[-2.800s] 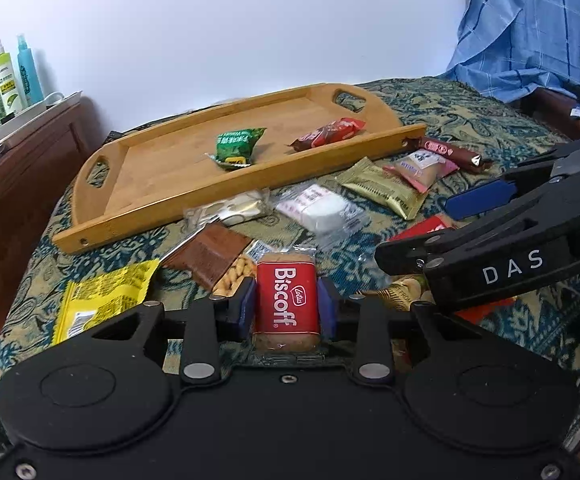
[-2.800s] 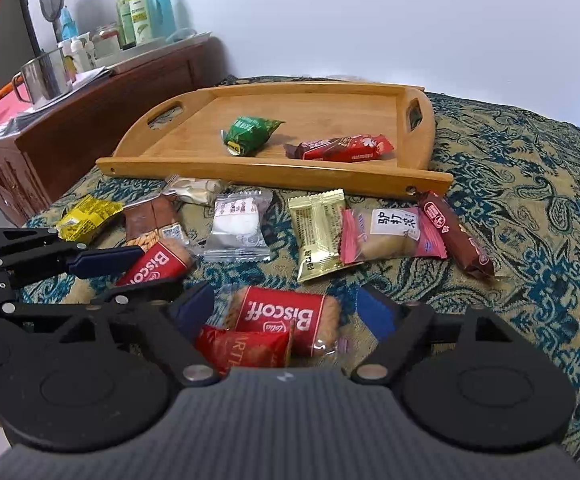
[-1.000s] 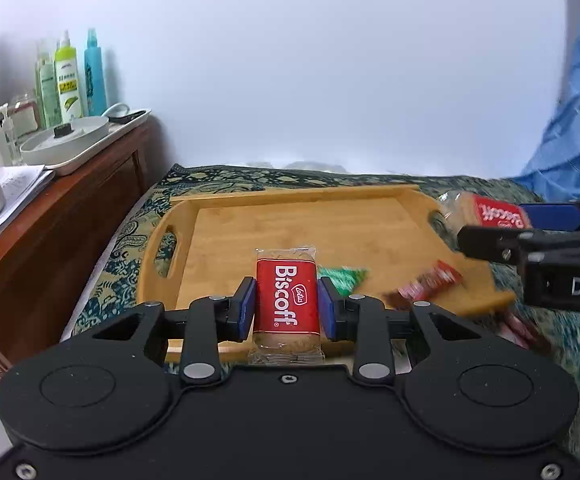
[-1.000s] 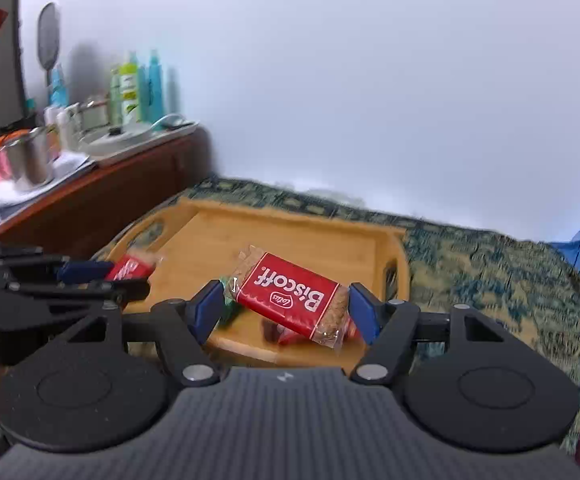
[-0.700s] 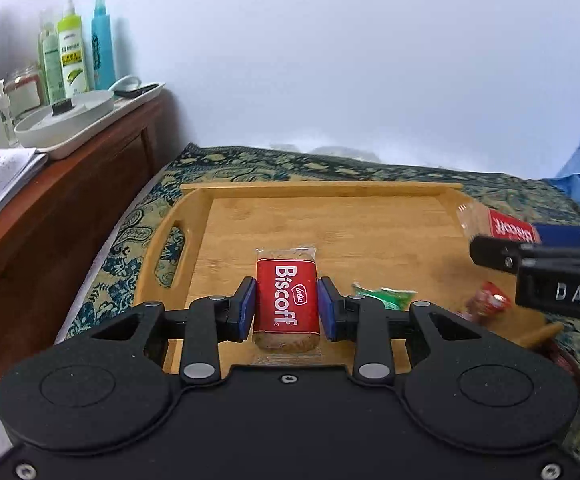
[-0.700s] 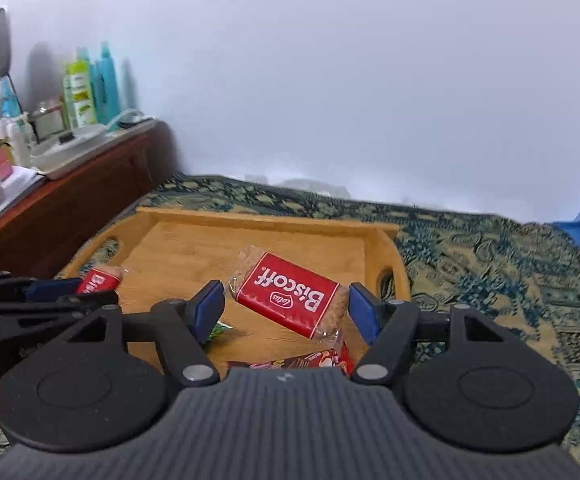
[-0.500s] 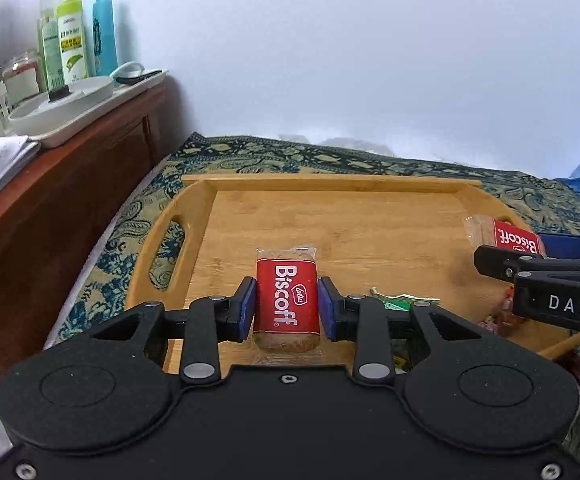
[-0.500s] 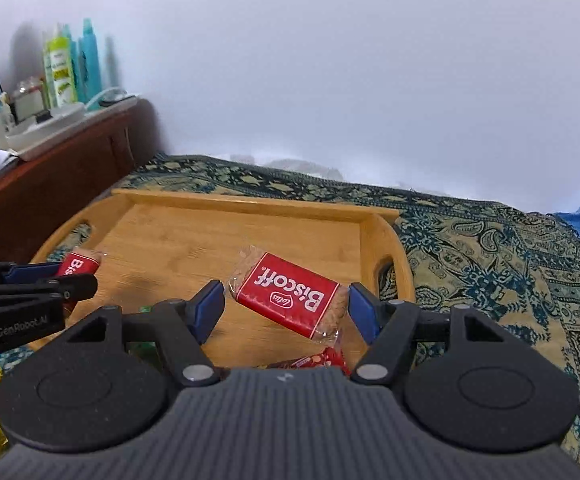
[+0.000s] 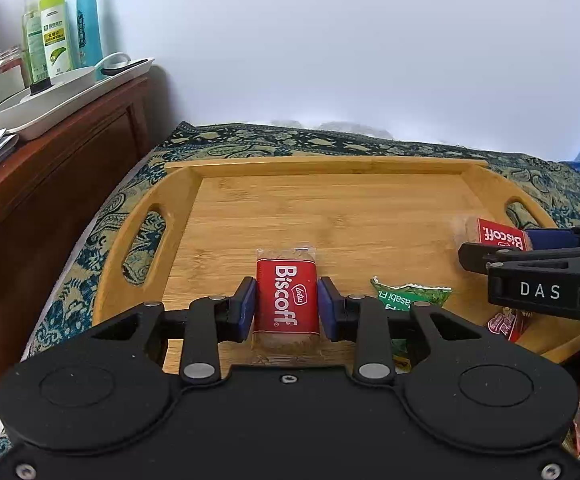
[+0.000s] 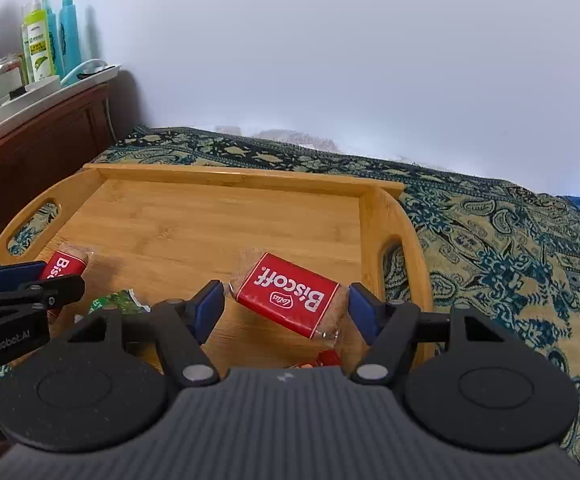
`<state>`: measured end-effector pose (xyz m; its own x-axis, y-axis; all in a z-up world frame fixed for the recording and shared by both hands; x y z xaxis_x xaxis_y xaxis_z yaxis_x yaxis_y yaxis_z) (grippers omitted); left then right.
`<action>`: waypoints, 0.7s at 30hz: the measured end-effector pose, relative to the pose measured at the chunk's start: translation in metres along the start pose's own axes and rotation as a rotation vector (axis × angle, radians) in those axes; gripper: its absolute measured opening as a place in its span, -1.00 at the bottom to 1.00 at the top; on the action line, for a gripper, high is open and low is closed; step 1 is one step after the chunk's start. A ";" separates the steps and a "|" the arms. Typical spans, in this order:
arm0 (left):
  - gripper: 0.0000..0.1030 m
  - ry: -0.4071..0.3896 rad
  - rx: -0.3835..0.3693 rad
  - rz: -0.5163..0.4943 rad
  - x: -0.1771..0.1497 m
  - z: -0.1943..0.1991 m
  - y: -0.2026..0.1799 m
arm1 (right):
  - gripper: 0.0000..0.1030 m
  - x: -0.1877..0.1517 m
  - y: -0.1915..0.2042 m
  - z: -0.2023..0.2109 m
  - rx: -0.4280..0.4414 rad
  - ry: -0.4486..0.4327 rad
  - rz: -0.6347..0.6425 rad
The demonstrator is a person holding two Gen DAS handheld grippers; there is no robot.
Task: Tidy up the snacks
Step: 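Lower both Biscoff packets onto the tray and open both grippers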
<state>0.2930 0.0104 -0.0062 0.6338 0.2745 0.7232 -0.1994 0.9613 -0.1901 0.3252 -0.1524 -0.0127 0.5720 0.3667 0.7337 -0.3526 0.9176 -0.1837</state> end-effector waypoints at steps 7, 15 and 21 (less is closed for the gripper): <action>-0.39 0.019 0.002 0.009 -0.004 -0.008 -0.001 | 0.35 -0.005 -0.004 -0.006 0.010 0.017 -0.011; -0.39 0.026 0.004 0.011 -0.007 -0.013 -0.001 | 0.36 -0.009 -0.006 -0.011 0.019 0.033 -0.015; -0.38 0.022 0.004 0.007 -0.007 -0.014 -0.001 | 0.37 -0.011 -0.005 -0.013 0.021 0.035 -0.004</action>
<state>0.2992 0.0078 -0.0199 0.6486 0.2819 0.7070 -0.2071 0.9592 -0.1925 0.3308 -0.1587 -0.0285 0.5992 0.3682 0.7109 -0.3650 0.9159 -0.1667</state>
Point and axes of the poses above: each gripper's, at about its wrist camera, not at the fingertips, and z roughly against the way its jaws point, y to its left, x to its top, the point moved 7 cm from there along -z, roughly the way its jaws point, and after that the axes turned 15 degrees about z, right-handed, at the moved point
